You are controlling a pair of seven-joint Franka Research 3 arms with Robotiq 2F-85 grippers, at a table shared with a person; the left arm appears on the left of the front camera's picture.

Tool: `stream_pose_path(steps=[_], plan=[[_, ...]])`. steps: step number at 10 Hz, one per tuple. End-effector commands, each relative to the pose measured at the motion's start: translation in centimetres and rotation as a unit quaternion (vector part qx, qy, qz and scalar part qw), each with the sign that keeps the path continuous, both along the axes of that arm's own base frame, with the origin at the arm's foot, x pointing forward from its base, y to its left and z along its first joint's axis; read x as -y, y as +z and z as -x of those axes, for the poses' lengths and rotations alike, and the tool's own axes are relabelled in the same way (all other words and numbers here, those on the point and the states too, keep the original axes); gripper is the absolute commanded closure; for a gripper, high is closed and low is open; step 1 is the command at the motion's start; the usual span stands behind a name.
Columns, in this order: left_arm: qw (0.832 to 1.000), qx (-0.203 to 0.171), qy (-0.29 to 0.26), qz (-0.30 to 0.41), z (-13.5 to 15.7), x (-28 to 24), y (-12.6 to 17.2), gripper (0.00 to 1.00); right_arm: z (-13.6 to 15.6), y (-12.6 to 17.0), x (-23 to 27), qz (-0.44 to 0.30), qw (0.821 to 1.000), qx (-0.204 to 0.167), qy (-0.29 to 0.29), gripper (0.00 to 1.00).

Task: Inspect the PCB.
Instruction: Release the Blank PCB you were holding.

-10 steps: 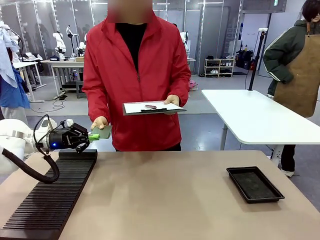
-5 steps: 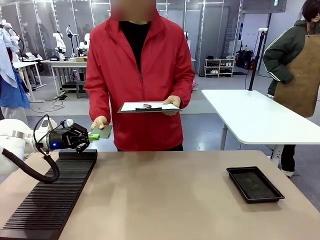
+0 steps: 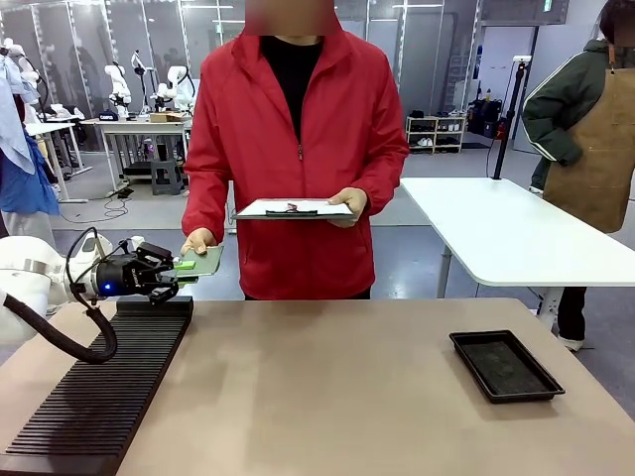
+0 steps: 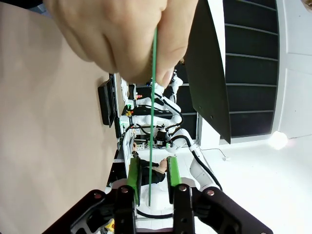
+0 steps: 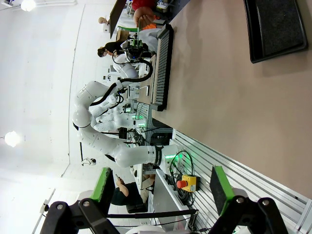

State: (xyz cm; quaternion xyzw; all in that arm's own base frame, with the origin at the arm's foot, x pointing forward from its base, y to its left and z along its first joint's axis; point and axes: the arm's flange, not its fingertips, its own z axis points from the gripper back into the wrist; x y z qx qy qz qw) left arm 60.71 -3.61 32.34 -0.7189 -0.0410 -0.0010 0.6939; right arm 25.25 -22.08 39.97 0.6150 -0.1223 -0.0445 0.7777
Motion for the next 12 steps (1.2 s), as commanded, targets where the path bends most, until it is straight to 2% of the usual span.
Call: stream_pose_path(steps=[1, 2, 3, 4, 5, 6, 7, 11, 12], plan=[[1.000, -0.004, -0.001, 0.005, 0.09, -0.01, -0.10, 0.28, 0.03, 0.17, 0.06, -0.003, 1.000, 0.000, -0.004, 0.00], [1.000, -0.004, -0.001, 0.005, 0.12, -0.04, -0.08, 0.50, 0.03, 0.17, 0.06, -0.003, 1.000, 0.000, -0.004, 0.00], [1.000, -0.004, -0.001, 0.004, 0.14, -0.01, -0.02, 0.07, 0.03, 0.17, 0.06, -0.003, 1.000, 0.000, -0.004, 0.00], [1.000, -0.003, -0.001, 0.004, 0.18, 0.00, 0.00, 0.44, 0.03, 0.17, 0.06, -0.003, 1.000, 0.000, -0.004, 0.00], [1.000, -0.004, -0.001, 0.004, 0.20, 0.00, -0.02, 0.00, 0.03, 0.17, 0.06, -0.003, 1.000, 0.000, -0.004, 0.00], [1.000, -0.004, 0.000, 0.004, 0.22, 0.00, -0.04, 0.23, 0.03, 0.17, 0.06, -0.003, 1.000, 0.000, -0.004, 0.00], [1.000, -0.004, 0.001, 0.005, 0.24, -0.02, 0.00, 0.00, 0.03, 0.17, 0.06, -0.003, 1.000, 0.000, -0.004, 0.00], [1.000, 0.002, -0.013, 0.004, 0.39, -0.11, 0.21, 0.00, 0.03, 0.17, 0.06, -0.003, 1.000, 0.000, -0.004, 0.00], [1.000, -0.001, 0.001, 0.000, 0.05, -0.13, -0.09, 0.00, 0.03, 0.17, 0.06, -0.003, 1.000, 0.000, -0.004, 0.00]])
